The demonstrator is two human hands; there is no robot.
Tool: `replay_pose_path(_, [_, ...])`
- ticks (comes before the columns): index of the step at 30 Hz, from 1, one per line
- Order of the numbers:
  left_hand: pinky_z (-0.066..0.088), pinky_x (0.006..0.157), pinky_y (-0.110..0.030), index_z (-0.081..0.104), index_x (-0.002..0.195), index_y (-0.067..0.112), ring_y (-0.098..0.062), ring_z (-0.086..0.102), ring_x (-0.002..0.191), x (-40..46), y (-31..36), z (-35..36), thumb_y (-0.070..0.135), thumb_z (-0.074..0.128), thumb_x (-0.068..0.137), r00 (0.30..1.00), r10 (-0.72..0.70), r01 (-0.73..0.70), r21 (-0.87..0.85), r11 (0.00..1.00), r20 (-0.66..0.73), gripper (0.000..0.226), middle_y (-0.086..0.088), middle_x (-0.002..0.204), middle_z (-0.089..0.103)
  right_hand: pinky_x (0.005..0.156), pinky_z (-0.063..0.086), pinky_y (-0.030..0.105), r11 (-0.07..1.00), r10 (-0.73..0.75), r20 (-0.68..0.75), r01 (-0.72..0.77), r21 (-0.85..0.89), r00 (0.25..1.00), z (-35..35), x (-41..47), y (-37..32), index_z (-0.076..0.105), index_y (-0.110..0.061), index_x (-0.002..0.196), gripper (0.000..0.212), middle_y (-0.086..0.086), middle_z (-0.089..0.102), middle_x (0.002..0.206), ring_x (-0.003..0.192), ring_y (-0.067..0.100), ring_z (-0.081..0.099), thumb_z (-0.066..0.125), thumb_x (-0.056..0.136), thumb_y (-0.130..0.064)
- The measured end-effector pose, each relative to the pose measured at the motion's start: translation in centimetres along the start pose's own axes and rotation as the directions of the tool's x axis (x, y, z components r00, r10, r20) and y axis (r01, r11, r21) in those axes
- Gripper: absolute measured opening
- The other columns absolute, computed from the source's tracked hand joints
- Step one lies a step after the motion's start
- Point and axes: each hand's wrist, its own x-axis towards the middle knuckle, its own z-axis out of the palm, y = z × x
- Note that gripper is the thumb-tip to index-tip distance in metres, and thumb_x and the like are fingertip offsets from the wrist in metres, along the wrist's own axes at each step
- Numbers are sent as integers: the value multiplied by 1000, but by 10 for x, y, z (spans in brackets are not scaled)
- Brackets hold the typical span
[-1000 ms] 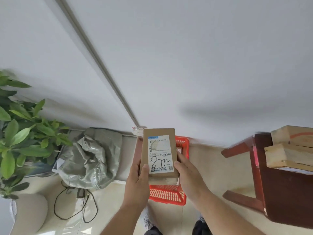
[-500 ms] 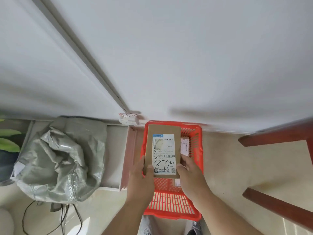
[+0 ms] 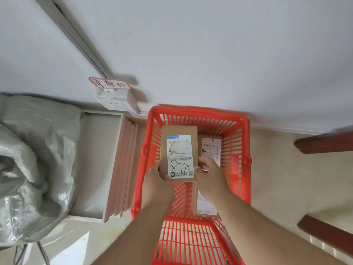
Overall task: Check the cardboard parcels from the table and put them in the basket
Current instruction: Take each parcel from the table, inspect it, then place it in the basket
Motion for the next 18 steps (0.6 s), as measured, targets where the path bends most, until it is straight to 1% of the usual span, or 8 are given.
replay_pose_path(4, [54, 86, -33, 59, 141, 31, -18, 65, 111, 28, -23, 17, 10, 52, 99, 999, 37, -37, 35, 999, -21, 47, 8, 129, 65, 74, 43, 12, 1000, -1, -7, 1, -28, 1000, 19, 29, 19, 63, -25, 124, 22, -23, 64, 104, 94, -9, 59, 55, 108, -14])
replay_pose_path(6, [53, 92, -36, 57, 144, 29, -21, 63, 116, 39, -32, 27, 10, 54, 99, 999, 48, -46, 76, 996, -24, 49, 4, 132, 62, 73, 41, 10, 998, 2, -14, -2, -55, 1000, 25, 39, 27, 63, -26, 125, 24, -22, 65, 103, 95, -6, 61, 56, 108, -12])
replay_pose_path(8, [54, 98, -39, 55, 148, 28, -25, 63, 120, 48, -37, 36, 10, 55, 98, 998, 66, -63, 104, 993, -21, 53, 0, 134, 62, 80, 47, 16, 997, 11, -22, -12, -71, 1000, 30, 46, 31, 62, -26, 129, 26, -18, 69, 108, 102, 5, 66, 57, 107, -13])
replay_pose_path(10, [52, 92, -34, 51, 152, 32, -24, 64, 119, 56, -42, 44, 9, 55, 98, 997, 74, -72, 151, 986, -8, 59, 3, 137, 62, 91, 53, 28, 994, 11, -20, -13, -111, 1000, 35, 52, 34, 61, -28, 134, 30, -14, 72, 118, 111, 12, 69, 58, 106, -18])
replay_pose_path(11, [52, 90, -33, 48, 154, 34, -23, 65, 119, 61, -45, 48, 9, 55, 98, 998, 70, -69, 177, 982, 2, 61, 5, 139, 61, 93, 53, 32, 991, 13, -20, -15, -135, 1000, 38, 55, 36, 60, -29, 137, 32, -13, 73, 122, 113, 14, 69, 58, 106, -20])
replay_pose_path(14, [56, 101, -43, 51, 151, 30, -24, 65, 121, 72, -51, 58, 6, 51, 95, 998, 24, -30, 107, 994, 56, 60, 4, 143, 60, 95, 55, 34, 982, 47, -36, -52, -182, 998, 44, 62, 41, 57, -28, 145, 40, -8, 70, 135, 117, 17, 68, 56, 106, -19])
replay_pose_path(16, [50, 112, -44, 48, 153, 26, -26, 56, 134, 70, -49, 60, 1, 49, 95, 993, 22, -33, 94, 995, 117, 63, 2, 151, 52, 99, 56, 37, 981, 78, -45, -85, -176, 996, 45, 64, 43, 56, -24, 149, 44, -2, 65, 143, 122, 21, 65, 55, 105, -17])
replay_pose_path(18, [36, 123, -36, 33, 163, 27, -24, 37, 152, 63, -50, 60, 1, 50, 99, 986, 17, -38, 125, 991, 163, 71, 5, 168, 30, 97, 53, 33, 982, 141, -42, -145, -123, 989, 44, 62, 41, 54, -17, 149, 43, 2, 61, 144, 119, 21, 63, 56, 106, -15])
